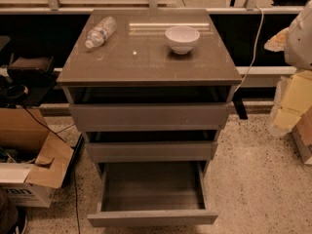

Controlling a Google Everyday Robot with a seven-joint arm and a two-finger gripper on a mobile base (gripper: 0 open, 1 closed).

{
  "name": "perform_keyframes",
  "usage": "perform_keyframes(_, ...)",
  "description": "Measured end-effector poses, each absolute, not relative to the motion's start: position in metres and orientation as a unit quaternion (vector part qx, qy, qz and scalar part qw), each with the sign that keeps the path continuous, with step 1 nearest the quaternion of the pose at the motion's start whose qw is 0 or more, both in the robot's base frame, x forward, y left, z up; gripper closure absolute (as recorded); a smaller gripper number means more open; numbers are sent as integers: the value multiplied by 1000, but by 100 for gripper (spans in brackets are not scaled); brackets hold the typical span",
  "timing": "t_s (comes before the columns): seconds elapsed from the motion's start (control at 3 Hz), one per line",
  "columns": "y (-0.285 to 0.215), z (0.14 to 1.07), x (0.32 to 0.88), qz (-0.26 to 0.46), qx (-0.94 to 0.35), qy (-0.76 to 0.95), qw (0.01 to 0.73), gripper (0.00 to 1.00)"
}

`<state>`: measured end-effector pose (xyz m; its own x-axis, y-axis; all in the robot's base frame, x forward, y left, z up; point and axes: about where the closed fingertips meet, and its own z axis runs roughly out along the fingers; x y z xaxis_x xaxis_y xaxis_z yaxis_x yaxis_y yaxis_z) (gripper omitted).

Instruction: Close bottom drawer

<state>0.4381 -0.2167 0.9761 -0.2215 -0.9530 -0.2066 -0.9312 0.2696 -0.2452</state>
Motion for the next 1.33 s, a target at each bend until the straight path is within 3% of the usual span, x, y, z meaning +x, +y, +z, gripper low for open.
perform_keyframes(0.33, -217, 976, 438, -34, -603, 781, 159, 0)
perform_keyframes(0.67, -216, 978, 438, -37, -603, 780, 162, 12)
perform_keyframes(1.33, -222, 928, 442, -22, -607, 780, 148, 58)
